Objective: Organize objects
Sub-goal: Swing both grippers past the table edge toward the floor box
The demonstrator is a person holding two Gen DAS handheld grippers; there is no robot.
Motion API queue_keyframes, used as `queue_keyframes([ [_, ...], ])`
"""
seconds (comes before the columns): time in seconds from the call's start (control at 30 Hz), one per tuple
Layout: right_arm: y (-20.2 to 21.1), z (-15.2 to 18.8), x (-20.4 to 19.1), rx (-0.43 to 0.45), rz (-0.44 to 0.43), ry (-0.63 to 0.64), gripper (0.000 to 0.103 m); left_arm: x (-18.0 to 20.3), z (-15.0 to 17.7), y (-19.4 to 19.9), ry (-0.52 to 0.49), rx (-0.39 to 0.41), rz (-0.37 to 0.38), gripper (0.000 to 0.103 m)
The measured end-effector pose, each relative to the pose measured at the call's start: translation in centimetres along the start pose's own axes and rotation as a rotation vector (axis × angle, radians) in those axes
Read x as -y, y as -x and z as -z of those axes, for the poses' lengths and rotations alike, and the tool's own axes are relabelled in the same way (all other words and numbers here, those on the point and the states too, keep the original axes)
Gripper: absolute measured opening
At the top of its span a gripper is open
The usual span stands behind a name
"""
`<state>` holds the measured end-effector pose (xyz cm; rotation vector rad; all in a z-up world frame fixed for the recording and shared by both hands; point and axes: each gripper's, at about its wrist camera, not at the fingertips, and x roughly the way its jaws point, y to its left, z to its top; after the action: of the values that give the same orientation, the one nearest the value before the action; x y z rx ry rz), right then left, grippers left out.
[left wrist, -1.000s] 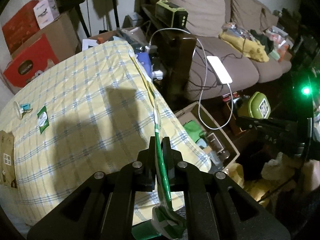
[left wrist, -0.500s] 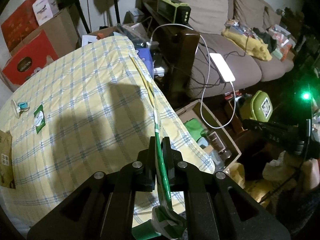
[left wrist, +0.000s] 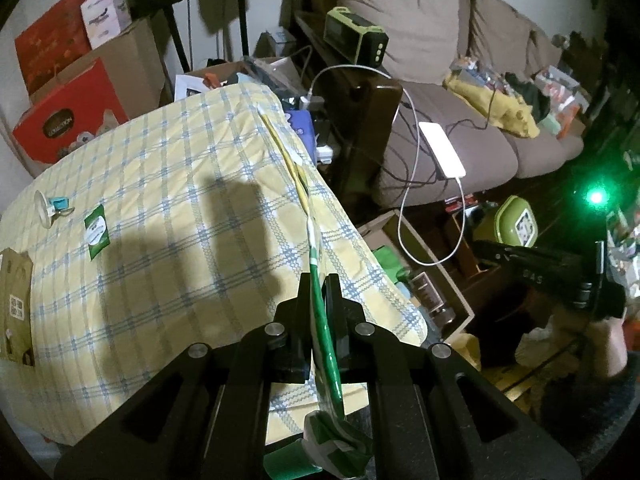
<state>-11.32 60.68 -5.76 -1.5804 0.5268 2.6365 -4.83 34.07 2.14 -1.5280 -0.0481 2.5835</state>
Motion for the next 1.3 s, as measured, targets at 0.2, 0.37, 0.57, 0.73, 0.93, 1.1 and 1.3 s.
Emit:
queue_keyframes([
  [0.2, -0.9, 0.0, -0.1, -0.016, 0.006, 0.010, 0.008, -0.9, -0.5, -0.1, 0.018, 0.006, 0.005, 0.005],
  [0.37, -2.7, 0.1, 0.8, -0.038, 0.009, -0.009, 0.008, -1.8, -1.9, -1.8, 0.009, -0.010, 0.034, 0.005],
  [0.57, -5.6, 0.0, 2.8, -0.013, 0.012, -0.058, 0.009, -1.0, -6.2, -4.0, -0.088, -0.068, 0.096, 0.005],
  [0.73, -8.7, 2.4, 4.4, 0.006, -0.043, -0.090, 0.009, -0.8, -7.2, -3.4, -0.078, -0.067, 0.120, 0.005],
  [0.93, -12.2, 10.0, 3.7, 0.068, -0.105, -0.118, 0.009, -2.7, -4.3, -1.7, -0.045, 0.013, 0.102, 0.005],
  [1.1, -18.4, 13.3, 1.6, 0.164, -0.135, -0.081, 0.010, -5.2, -2.3, -0.4, 0.019, 0.102, 0.101, 0.005],
  [1.3, -26.5, 19.1, 0.9, -0.008, 0.028, 0.040, 0.010, -7.7, -1.3, -0.4, 0.058, 0.118, 0.078, 0.005],
])
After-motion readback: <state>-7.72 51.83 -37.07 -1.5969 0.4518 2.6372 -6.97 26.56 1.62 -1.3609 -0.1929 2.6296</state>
